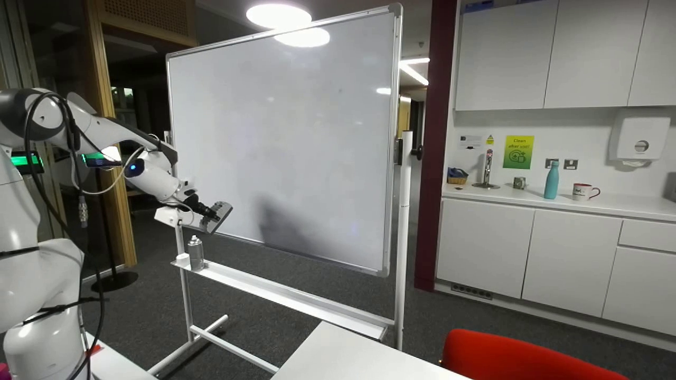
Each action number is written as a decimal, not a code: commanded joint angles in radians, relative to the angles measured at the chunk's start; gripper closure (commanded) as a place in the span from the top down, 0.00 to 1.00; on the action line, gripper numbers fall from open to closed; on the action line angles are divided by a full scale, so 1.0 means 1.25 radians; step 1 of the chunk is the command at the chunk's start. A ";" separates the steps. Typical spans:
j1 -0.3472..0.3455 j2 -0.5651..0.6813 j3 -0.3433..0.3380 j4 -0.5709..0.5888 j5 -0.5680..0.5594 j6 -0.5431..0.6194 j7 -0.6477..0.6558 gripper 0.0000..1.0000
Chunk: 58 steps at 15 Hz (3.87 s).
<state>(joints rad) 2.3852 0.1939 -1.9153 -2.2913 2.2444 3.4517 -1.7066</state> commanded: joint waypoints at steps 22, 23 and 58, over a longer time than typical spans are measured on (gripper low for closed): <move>-0.074 -0.115 -0.111 -0.208 0.160 0.001 -0.319 0.35; -0.101 -0.123 -0.124 -0.224 0.153 0.001 -0.338 0.35; 0.169 -0.285 -0.538 -0.085 0.108 0.000 -0.444 0.60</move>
<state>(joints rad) 2.5961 -0.1629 -2.5878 -2.3979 2.3793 3.4517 -2.2613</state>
